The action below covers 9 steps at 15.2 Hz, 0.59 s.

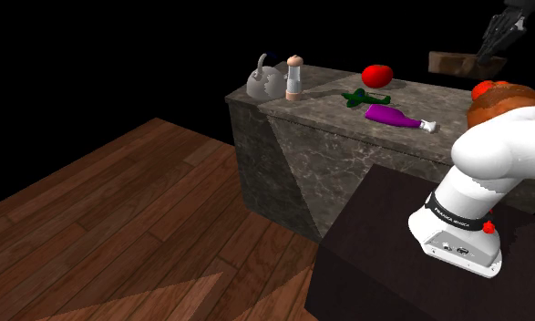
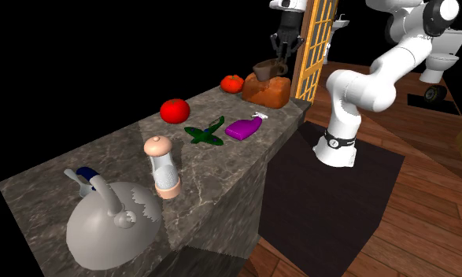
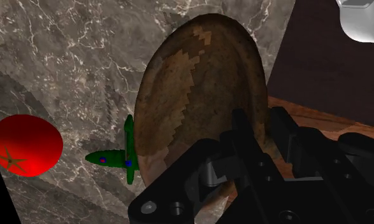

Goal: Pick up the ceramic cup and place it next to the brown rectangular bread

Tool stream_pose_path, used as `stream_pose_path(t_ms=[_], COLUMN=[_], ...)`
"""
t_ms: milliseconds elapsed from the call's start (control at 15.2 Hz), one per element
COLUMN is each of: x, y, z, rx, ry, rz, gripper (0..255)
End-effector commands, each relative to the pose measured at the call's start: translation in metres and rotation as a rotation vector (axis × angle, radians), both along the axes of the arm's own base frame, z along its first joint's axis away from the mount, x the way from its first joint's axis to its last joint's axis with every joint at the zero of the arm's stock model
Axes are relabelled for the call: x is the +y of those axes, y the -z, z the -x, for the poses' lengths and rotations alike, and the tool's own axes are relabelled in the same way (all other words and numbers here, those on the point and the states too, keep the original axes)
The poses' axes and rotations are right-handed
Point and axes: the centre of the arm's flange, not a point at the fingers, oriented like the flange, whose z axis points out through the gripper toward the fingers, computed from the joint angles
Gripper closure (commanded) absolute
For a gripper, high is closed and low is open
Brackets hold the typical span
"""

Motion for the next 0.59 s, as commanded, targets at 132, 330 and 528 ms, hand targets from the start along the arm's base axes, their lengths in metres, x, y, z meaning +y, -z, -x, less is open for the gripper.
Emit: stream_pose_path(t_ms=[132,330,528], x=[0.001,0.001,0.001], y=[0.005,0.021,0.037], z=[0.05,0.05,0.05], rx=[0.0,0.0,0.0], ry=[-0.001,-0.001,-0.001], rz=[0.0,0.0,0.0], gripper=[255,255,255])
